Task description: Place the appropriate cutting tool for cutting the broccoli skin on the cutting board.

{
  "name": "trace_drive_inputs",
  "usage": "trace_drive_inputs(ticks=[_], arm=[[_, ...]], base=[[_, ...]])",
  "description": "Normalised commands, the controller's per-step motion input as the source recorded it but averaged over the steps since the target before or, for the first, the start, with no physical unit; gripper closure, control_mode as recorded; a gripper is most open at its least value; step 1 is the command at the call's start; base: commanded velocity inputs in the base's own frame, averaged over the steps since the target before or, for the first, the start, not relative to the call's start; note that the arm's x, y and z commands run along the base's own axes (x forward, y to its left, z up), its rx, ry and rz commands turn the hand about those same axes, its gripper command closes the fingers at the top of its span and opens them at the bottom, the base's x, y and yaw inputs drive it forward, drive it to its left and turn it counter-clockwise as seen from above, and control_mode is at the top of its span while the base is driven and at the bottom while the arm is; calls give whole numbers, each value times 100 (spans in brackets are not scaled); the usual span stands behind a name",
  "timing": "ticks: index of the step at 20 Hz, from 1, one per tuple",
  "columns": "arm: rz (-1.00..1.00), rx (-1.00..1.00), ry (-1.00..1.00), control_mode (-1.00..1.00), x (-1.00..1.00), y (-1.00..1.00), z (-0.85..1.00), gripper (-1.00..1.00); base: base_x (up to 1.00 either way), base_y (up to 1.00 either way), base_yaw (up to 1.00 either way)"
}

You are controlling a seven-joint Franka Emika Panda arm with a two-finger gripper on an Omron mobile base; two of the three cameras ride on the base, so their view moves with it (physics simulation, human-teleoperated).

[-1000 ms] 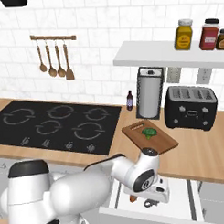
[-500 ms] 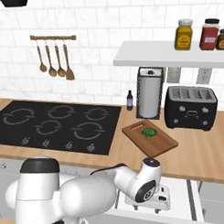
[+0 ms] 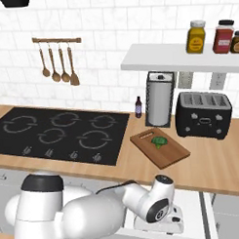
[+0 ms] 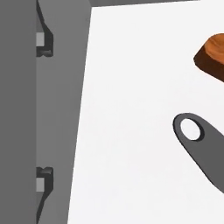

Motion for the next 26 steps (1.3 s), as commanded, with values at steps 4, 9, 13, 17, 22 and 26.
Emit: trace_drive_inputs(ticks=[4,9,13,17,22,26], arm=[[5,0,12,-100,-61,4,3,-100],[3,0,12,-100,-65,3,8,-100],[0,0,3,-100,-31,2,31,-100],[0,2,-2,-100,24,0,53,-100],[0,7,-4,-100,64,2,31,-100],[0,9,-7,-100,67,0,3,-100]], base=[[0,0,0],[0,0,0],[0,0,0],[0,0,0],[0,0,0],[0,0,0]])
